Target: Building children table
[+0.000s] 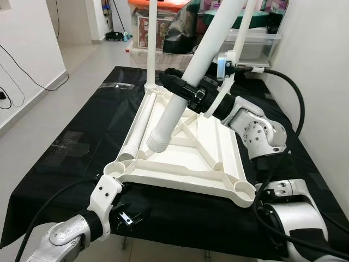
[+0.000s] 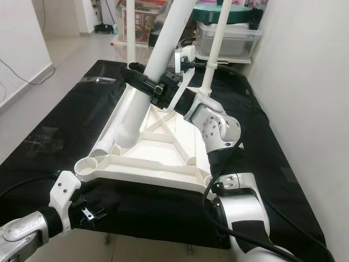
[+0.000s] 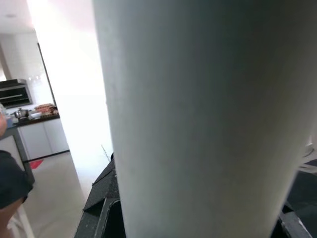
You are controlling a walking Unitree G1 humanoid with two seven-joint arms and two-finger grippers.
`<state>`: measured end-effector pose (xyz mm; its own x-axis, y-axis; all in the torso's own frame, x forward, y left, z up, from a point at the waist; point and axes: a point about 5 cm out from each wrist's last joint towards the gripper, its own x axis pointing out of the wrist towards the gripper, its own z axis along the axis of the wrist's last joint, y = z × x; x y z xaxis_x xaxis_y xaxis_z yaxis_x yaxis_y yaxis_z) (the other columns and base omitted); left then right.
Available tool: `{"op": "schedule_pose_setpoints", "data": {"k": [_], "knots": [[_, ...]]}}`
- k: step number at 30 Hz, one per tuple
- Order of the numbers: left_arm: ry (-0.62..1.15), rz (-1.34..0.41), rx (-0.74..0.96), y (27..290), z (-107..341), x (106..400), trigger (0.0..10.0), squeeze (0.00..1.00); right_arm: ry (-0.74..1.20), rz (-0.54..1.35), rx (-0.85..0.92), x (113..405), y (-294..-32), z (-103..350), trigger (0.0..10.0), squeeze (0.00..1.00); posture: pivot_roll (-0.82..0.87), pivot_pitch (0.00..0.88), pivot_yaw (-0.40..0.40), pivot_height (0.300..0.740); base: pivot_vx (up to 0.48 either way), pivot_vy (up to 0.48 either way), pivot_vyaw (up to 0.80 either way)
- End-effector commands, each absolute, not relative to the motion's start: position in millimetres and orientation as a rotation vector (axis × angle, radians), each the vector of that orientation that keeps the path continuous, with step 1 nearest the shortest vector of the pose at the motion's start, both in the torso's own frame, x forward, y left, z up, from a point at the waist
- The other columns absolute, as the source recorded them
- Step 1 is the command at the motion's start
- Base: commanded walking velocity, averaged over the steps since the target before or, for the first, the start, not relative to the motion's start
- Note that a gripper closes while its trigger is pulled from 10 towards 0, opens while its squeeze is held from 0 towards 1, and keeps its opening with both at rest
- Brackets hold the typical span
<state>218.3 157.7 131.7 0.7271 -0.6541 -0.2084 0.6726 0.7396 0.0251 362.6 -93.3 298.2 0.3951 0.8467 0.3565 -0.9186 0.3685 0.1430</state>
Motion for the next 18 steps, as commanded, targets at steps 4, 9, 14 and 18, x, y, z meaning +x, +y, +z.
{"op": "schedule_pose_setpoints", "data": {"k": [4,9,14,18], "knots": [[0.202,-0.743,0.092,154,128,217,10.0,0.00,-0.271,1.106,0.343,366,-93,307,0.0,0.00,0.16,0.000,-0.073,0.740,0.000,0.000,0.00],[0.204,-0.745,0.092,154,127,217,10.0,0.00,-0.255,1.071,0.340,369,-92,305,0.0,0.00,0.16,0.000,-0.073,0.740,0.000,0.000,0.00],[0.207,-0.746,0.094,154,126,217,10.0,0.00,-0.220,0.990,0.344,375,-92,301,0.0,0.00,0.15,0.000,-0.066,0.740,0.000,0.000,0.00],[0.207,-0.756,0.096,153,126,217,10.0,0.00,-0.189,0.885,0.354,381,-95,296,0.0,0.00,0.16,0.000,-0.063,0.740,0.000,0.000,0.00]]}}
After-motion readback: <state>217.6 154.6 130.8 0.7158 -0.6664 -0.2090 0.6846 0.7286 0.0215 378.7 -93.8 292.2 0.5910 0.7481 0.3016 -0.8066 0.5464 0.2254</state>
